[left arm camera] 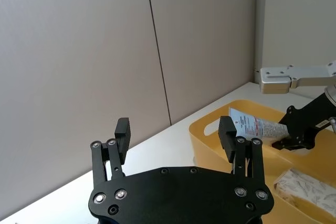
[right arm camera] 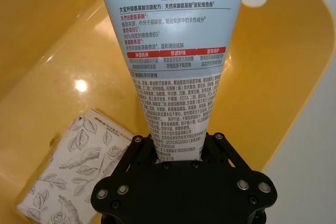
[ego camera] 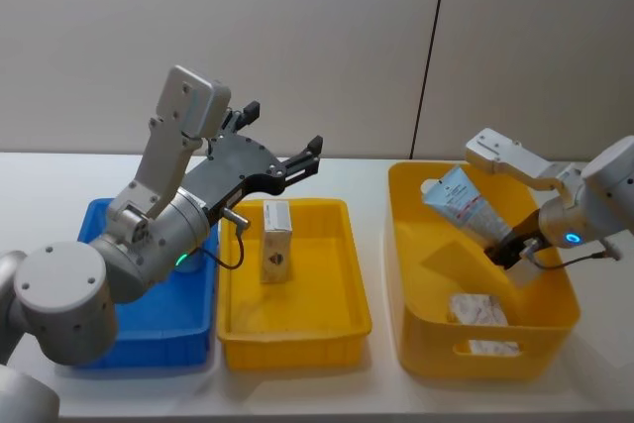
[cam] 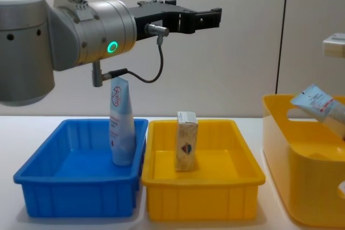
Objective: Bimanual collaborative sorting of washing and personal care products
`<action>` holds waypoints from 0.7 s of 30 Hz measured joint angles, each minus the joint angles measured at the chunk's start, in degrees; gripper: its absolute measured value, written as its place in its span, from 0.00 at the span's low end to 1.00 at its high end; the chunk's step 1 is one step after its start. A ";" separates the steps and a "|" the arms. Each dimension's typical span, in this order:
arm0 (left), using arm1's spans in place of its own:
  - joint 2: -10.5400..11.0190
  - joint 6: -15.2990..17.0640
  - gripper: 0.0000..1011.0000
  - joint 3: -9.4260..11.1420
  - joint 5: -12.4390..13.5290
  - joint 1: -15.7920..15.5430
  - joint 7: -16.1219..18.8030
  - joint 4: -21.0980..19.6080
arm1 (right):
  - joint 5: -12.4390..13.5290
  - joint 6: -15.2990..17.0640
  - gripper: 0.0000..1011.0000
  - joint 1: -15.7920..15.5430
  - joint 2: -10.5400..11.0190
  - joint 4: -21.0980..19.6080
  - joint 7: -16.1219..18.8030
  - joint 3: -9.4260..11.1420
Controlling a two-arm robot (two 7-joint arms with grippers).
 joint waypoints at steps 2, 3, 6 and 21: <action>0.00 0.00 0.99 0.00 0.00 0.00 0.00 0.00 | -0.47 -0.15 0.23 0.71 -0.13 0.92 0.61 -0.52; 0.00 0.00 0.99 0.00 0.00 0.00 0.00 -0.01 | -0.59 -0.22 0.22 0.90 -0.16 1.21 0.76 -0.68; 0.00 0.00 0.99 0.00 0.00 0.00 0.00 0.00 | -0.94 -0.68 0.21 1.62 -0.32 2.11 1.24 -1.15; 0.00 0.00 0.99 0.00 0.00 0.00 0.00 0.00 | -1.70 -2.13 0.27 3.08 -0.83 4.20 2.23 -1.76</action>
